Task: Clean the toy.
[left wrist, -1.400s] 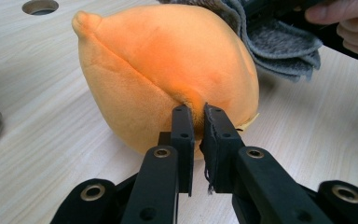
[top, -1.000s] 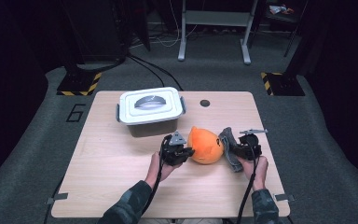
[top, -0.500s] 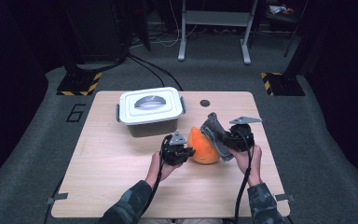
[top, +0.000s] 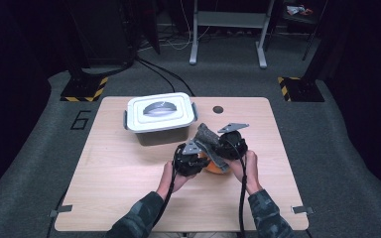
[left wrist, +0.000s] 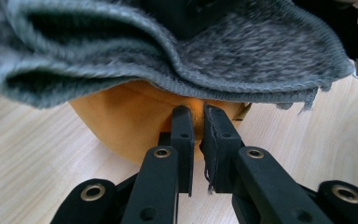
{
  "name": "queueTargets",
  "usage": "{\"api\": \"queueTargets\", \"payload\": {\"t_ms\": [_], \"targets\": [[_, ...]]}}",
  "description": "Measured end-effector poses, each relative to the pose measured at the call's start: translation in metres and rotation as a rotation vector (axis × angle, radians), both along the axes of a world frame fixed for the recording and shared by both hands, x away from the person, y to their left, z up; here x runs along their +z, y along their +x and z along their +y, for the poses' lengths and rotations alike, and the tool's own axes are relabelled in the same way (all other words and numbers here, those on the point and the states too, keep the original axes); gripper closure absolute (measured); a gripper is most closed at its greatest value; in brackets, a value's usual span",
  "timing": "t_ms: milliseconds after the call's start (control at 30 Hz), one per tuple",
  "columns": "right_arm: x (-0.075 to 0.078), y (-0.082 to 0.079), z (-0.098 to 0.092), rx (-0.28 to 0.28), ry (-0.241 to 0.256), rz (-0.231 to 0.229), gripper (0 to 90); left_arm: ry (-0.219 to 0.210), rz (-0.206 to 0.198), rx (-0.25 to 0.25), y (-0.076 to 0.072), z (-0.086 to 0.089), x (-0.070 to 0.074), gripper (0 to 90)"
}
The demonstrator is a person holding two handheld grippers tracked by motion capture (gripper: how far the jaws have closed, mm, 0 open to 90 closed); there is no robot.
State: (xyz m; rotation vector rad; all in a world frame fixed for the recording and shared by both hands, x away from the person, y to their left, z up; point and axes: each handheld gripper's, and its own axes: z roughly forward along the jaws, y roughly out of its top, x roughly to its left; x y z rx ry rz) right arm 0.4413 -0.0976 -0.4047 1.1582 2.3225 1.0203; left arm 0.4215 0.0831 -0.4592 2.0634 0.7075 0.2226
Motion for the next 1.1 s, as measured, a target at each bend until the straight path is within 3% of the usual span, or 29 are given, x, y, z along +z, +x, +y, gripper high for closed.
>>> {"api": "queueTargets", "payload": {"t_ms": [167, 567, 900, 933, 1100], "targets": [[-0.002, 0.001, -0.003, -0.001, -0.022, -0.011, 74.8, -0.001, 0.002, 0.002, 0.0, 0.0, 0.0, 83.2], [-0.009, -0.003, -0.038, -0.096, 0.027, 0.002, 74.5, -0.01, 0.017, 0.012, -0.001, 0.001, -0.003, 83.4], [-0.03, -0.001, -0.074, -0.204, 0.062, 0.047, 74.3, -0.014, 0.022, 0.019, 0.0, 0.003, -0.005, 83.4], [-0.032, -0.001, -0.077, -0.218, 0.073, 0.068, 74.3, -0.016, 0.025, 0.021, 0.0, 0.003, -0.006, 83.4], [-0.044, 0.001, -0.087, -0.248, 0.085, 0.088, 74.3, -0.02, 0.03, 0.03, 0.0, 0.004, -0.009, 83.4]]}}
